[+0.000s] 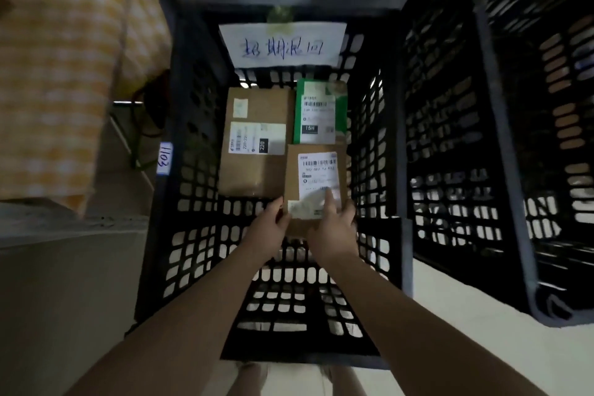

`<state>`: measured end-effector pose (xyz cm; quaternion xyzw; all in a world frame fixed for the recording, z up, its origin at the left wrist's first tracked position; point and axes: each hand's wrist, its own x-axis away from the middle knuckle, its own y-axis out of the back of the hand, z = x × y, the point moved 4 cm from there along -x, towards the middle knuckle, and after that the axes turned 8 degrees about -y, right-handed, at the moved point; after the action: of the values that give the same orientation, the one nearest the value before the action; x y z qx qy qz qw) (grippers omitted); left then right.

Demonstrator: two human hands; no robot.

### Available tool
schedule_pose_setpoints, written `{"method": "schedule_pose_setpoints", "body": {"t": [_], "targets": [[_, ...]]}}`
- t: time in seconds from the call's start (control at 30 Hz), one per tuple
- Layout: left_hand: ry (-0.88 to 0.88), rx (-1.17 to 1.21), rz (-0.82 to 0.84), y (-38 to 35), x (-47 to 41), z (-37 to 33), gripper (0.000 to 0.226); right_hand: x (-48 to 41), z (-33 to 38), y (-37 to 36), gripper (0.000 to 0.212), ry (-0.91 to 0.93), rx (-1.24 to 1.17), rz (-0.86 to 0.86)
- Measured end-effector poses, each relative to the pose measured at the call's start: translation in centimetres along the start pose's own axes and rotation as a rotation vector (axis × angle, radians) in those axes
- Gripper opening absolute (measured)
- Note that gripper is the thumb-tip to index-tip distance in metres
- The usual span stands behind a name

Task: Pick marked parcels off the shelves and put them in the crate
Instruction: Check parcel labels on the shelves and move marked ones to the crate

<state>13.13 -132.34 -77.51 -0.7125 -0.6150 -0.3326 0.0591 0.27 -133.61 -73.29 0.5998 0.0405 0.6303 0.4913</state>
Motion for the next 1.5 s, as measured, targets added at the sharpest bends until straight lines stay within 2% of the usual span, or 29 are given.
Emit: {"method": "schedule_pose_setpoints", "body": {"t": [0.1,0.17,0.2,0.3,0.37,0.4,0.47,0.57,0.67,0.77,0.9,1.0,1.17,1.33,1.43,1.5], "targets": [[-0.030,-0.042,0.089,-0.5,-1.9,2.2,0.053,-3.3,-0.9,-2.0,0.078,0.084,0.024,-0.003],[-0.098,-0.144,0.149,-0.5,-2.4,2.6,0.055,-4.9,-1.5,-2.7,0.060,0.187,0.225,-0.160],[-0.169,-0.243,0.150,-0.3,-2.5,2.3,0.054,-5.3,-1.6,-2.9,0.057,0.192,0.289,-0.182],[-0.365,-0.695,0.051,0.6,-3.1,1.2,0.058,-6.0,-1.4,-3.1,0.058,0.220,0.310,-0.198],[-0.305,-0.878,0.099,1.1,-4.1,2.2,0.077,-5.8,-1.4,-3.3,0.070,0.258,0.326,-0.127],[-0.262,-0.933,0.147,1.2,-4.7,2.9,0.088,-5.7,-1.6,-3.1,0.077,0.215,0.320,-0.104],[-0.228,-0.989,0.222,1.1,-5.5,3.8,0.099,-5.4,-2.5,-3.1,0.081,0.163,0.356,-0.141],[-0.204,-0.986,0.278,0.8,-5.9,3.6,0.103,-5.3,-2.9,-3.7,0.082,0.217,0.465,-0.205],[-0.199,-1.032,0.286,0.8,-6.0,3.3,0.099,-6.4,-2.9,-4.1,0.076,0.171,0.477,-0.199],[-0.211,-1.006,0.285,1.0,-5.3,2.7,0.087,-6.2,-2.3,-3.9,0.081,0.179,0.609,-0.169],[-0.256,-0.966,0.212,1.9,-3.0,0.2,0.072,-5.6,-1.7,-2.9,0.088,0.128,0.594,-0.070],[-0.251,-0.978,0.143,3.4,-0.7,-2.0,0.065,-4.2,-0.8,-1.6,0.085,0.136,0.556,-0.013],[-0.213,-0.950,0.018,6.1,5.3,-5.9,0.062,0.5,1.9,2.5,0.080,0.344,0.690,-0.117],[-0.195,-0.962,-0.196,8.1,13.2,-12.1,0.057,7.8,4.7,8.7,0.059,0.580,0.727,-0.155],[-0.177,-1.012,-0.340,9.0,20.0,-16.3,0.055,14.7,5.6,12.8,0.066,0.781,0.724,-0.199],[-0.194,-1.053,-0.437,9.5,25.2,-18.7,0.052,19.6,6.2,15.2,0.063,0.919,0.734,-0.220]]}}
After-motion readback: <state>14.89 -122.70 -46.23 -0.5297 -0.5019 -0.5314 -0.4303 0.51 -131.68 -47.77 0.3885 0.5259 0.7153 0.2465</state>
